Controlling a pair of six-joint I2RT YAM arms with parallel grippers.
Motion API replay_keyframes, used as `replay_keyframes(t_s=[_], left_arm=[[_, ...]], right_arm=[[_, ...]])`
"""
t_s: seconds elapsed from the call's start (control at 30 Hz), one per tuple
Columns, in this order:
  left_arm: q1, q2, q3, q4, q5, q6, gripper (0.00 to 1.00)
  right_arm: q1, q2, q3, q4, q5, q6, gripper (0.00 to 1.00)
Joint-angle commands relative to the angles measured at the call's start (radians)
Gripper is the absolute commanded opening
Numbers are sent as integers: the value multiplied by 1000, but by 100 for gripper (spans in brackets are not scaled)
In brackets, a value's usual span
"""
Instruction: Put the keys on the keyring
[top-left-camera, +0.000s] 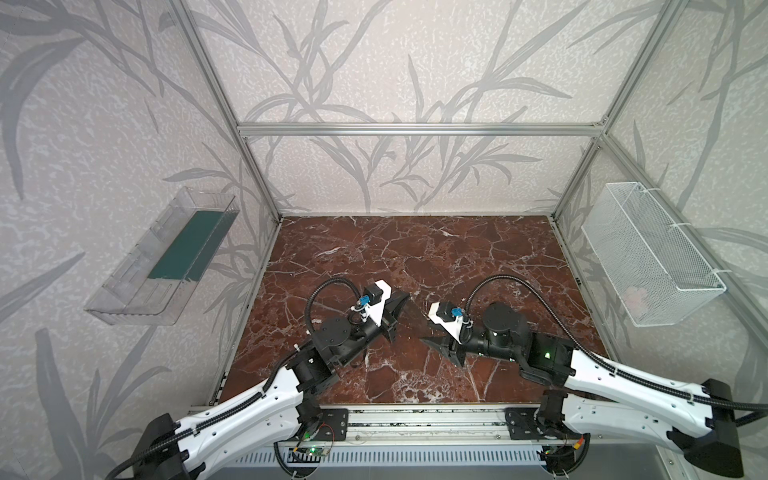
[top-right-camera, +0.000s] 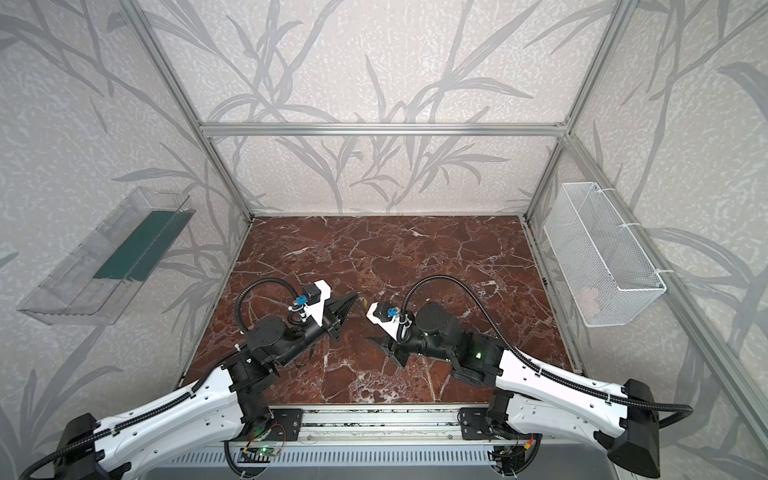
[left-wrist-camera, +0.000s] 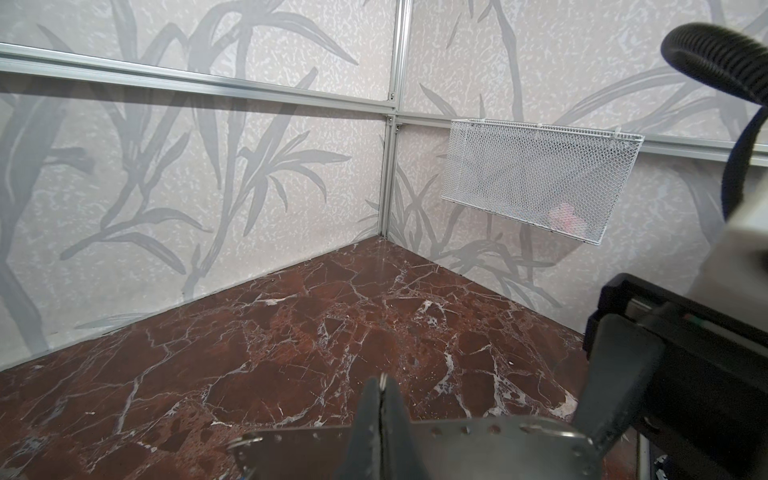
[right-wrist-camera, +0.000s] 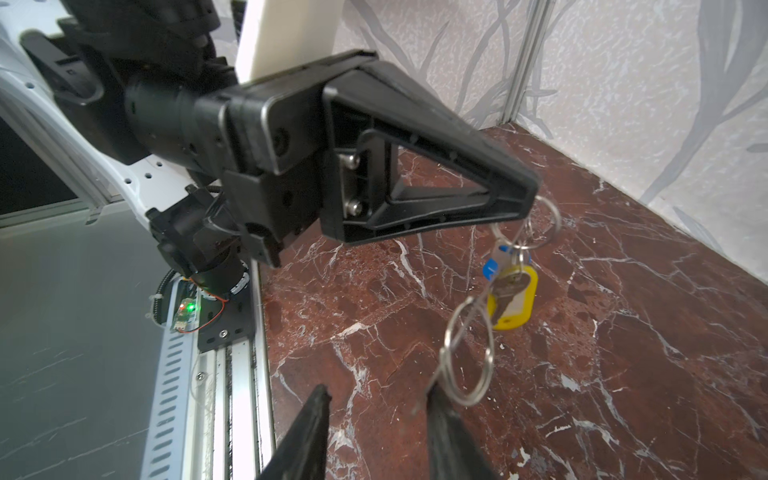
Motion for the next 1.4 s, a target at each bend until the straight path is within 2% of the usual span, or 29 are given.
replay_keyframes(t_s=[0.0, 0.1, 0.23, 0.33, 0.47, 0.67, 0.83, 1.03, 1.2, 1.33, 1.37], left_arm=[[-11, 2, 43, 52, -18, 6, 0], [-16, 4, 45, 50, -16, 12, 0], [-19, 4, 47, 41, -23, 17, 0], [-19, 9, 45, 41, -29, 21, 0], [-19, 24, 51, 38, -48, 24, 0], [-18, 66, 74, 13, -101, 44, 2], [-13, 70, 111, -74, -152, 82, 22], [-4, 71, 177, -232, -184, 129, 28], [-2, 32, 200, -314, -196, 141, 30], [-2, 17, 235, -393, -213, 160, 30], [-2, 19, 245, -412, -216, 165, 30]], right_arm=[[4, 22, 14, 64, 88, 28, 39], [5, 38, 24, 86, 134, 40, 37], [4, 49, 47, 79, 175, 55, 24], [4, 49, 61, 60, 172, 74, 16], [4, 61, 99, 2, 151, 124, 0], [4, 49, 140, -97, 191, 259, 0], [3, 29, 188, -195, 239, 388, 0], [-27, 63, 277, -323, 271, 486, 0], [-116, 95, 281, -319, 235, 567, 0], [-218, 138, 282, -289, 136, 640, 0], [-242, 152, 284, -277, 117, 692, 0]])
